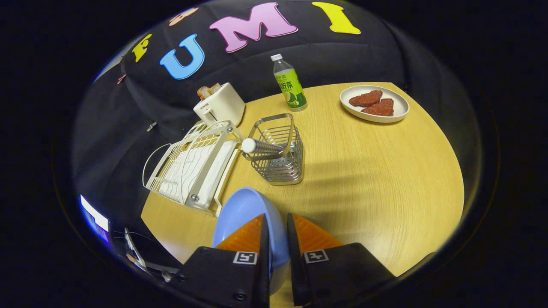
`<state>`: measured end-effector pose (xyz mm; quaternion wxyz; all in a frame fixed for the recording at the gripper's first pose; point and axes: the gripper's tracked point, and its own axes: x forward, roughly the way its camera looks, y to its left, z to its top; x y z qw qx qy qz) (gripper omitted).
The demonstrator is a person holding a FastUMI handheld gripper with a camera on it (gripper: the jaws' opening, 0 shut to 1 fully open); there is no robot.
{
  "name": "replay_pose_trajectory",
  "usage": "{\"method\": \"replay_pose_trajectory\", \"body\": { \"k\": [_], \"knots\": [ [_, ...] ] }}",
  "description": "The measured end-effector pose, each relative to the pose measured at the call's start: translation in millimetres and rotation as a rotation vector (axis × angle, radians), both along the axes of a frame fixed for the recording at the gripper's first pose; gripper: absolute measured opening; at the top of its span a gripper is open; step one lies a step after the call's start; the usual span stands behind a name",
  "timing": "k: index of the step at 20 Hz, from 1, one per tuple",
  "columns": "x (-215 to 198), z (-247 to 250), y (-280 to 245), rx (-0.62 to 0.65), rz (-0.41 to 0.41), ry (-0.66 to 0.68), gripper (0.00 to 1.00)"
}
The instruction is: Take the plate from the dish rack, then take the spoon from the basket and place it into the plate.
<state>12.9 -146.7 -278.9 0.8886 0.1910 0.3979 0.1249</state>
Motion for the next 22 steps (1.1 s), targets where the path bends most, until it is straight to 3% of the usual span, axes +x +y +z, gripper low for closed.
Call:
{"method": "replay_pose_trajectory", "body": {
  "k": [1,2,4,6,14,21,22],
  "knots": [
    [-1,3,-2,0.001,-0.002,-0.006,0.25],
    [2,4,-6,-0.004,-0.008,-0.018,0.39],
    [6,7,-15,-0.069,0.007,-0.077,0.77],
    [6,20,-16,-0.126,0.037,-0.163,0.99],
    [57,97,-2,-0.151,0.049,-0.542,0.98],
    [91,77,11,-0.263,0.084,-0.643,0.99],
    [94,74,13,-0.275,0.083,-0.654,0.95]
  ]
}}
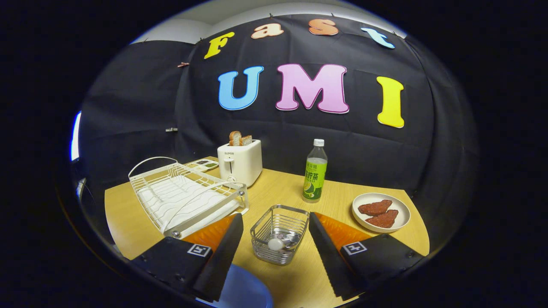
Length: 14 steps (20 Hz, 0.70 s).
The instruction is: Take the plate from the dish rack, then take the spoon from the basket and place it into the plate.
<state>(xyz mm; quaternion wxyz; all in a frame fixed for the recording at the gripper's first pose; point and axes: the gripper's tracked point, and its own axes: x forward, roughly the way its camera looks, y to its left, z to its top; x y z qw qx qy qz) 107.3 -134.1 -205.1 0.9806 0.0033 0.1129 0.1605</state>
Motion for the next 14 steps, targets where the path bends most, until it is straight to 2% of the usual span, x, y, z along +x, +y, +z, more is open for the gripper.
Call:
{"method": "replay_pose_trajectory", "body": {
  "k": [1,2,3,5,6,9,12,14],
  "knots": [
    [1,-3,0,0.002,-0.008,-0.005,0.90],
    [3,-5,4,0.019,-0.006,-0.002,0.78],
    [4,-6,8,0.031,-0.006,-0.001,0.74],
    [7,-11,10,0.025,-0.008,0.001,0.69],
    [9,-14,9,0.026,-0.011,0.003,0.64],
    [12,-15,7,0.064,-0.028,0.009,0.61],
    [17,-20,-1,0.076,-0.051,0.021,0.46],
    [17,-19,-5,0.085,-0.059,0.039,0.46]
  ]
}}
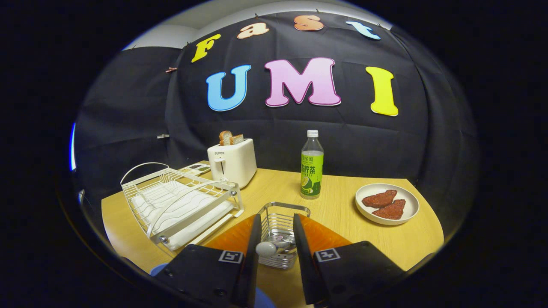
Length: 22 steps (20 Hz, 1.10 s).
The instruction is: Take the plate from the dish rack, then take the spoon from the basket and place it into the plate.
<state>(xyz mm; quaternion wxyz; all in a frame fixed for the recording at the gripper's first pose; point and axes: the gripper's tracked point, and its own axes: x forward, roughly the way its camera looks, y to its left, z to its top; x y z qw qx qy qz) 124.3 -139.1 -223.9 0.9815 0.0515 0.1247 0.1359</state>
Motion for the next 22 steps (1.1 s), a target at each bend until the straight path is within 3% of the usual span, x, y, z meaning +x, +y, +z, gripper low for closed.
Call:
{"method": "replay_pose_trajectory", "body": {
  "k": [2,4,7,12,18,22],
  "knots": [
    [4,-5,-1,-0.009,-0.010,0.000,0.29],
    [7,-11,-3,-0.037,-0.028,0.013,0.31],
    [7,-11,-2,-0.055,-0.030,0.019,0.19],
    [6,-3,5,-0.052,0.004,0.050,0.15],
    [-1,48,-2,-0.032,0.020,0.020,0.14],
    [-24,90,-8,-0.014,0.077,-0.009,0.13]
  ]
}}
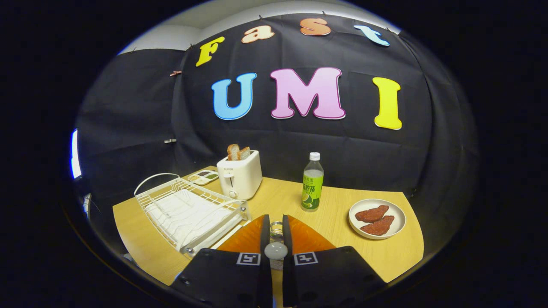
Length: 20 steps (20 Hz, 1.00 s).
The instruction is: Take the plate from the dish rack, then take the spoon from the basket and place it into the plate.
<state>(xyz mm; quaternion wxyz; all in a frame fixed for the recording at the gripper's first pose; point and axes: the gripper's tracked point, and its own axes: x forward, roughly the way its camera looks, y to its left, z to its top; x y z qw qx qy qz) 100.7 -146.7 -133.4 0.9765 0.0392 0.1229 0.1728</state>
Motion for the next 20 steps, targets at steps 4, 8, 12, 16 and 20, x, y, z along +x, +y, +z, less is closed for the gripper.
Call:
{"method": "replay_pose_trajectory", "body": {
  "k": [4,8,12,16,20],
  "knots": [
    [-37,21,1,0.049,0.091,0.026,0.13],
    [-76,9,16,0.047,0.196,0.073,0.13],
    [-104,-14,40,0.010,0.287,0.090,0.13],
    [-119,-58,67,0.008,0.359,0.181,0.13],
    [-116,-78,83,-0.039,0.380,0.191,0.13]
  ]
}}
